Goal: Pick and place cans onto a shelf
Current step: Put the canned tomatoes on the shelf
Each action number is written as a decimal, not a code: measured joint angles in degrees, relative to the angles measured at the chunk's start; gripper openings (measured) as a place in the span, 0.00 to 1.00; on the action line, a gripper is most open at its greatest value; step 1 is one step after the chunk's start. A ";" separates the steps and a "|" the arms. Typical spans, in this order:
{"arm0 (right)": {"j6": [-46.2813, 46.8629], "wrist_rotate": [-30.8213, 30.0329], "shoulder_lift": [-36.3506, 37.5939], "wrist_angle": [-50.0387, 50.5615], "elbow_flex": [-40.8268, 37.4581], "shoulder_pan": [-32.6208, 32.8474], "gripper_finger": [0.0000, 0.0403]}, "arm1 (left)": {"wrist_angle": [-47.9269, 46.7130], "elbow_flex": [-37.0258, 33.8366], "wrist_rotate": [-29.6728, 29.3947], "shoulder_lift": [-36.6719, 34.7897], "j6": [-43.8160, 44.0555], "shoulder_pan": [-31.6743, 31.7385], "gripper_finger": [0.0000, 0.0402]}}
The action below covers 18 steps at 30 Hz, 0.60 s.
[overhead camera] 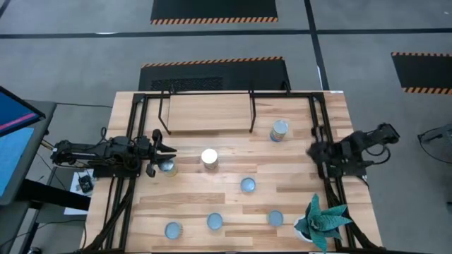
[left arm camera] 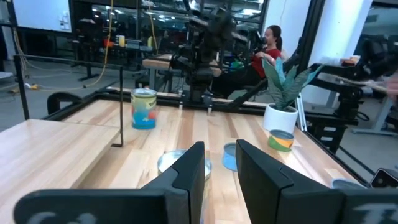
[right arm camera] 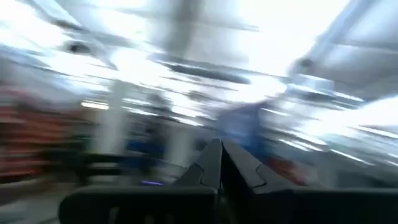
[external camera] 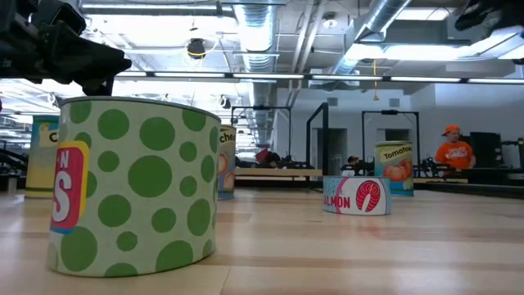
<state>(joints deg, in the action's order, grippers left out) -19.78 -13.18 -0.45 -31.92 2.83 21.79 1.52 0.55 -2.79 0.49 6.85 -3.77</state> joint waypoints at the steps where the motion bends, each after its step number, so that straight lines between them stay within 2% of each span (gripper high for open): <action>1: -0.77 -5.77 -0.26 0.66 1.18 -0.33 0.07 | 0.04 -0.02 -0.21 -0.02 0.00 0.00 0.20; 3: -1.54 -15.42 -2.55 3.93 4.25 -1.17 0.07 | 0.17 -0.01 -0.71 -0.01 0.24 0.00 0.20; 5: -0.69 -20.86 -5.63 9.71 7.08 -2.18 0.07 | 0.28 -0.02 -1.12 0.00 0.63 0.00 0.20; 11: 6.55 -29.09 -17.21 20.42 18.66 -6.16 0.07 | 0.69 0.00 -3.61 0.00 0.26 0.00 0.20; 15: 10.36 -37.14 -26.07 33.43 28.71 -9.99 0.07 | 0.81 -0.02 -4.13 0.00 -0.50 0.00 0.20; 18: 14.98 -39.73 -32.57 46.01 36.52 -14.34 0.06 | 0.81 -0.02 -4.13 -0.02 -0.57 0.00 0.20</action>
<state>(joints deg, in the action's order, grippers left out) -4.80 -52.90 -33.03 14.09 39.35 7.45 2.33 0.54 -6.92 0.47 6.28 -3.77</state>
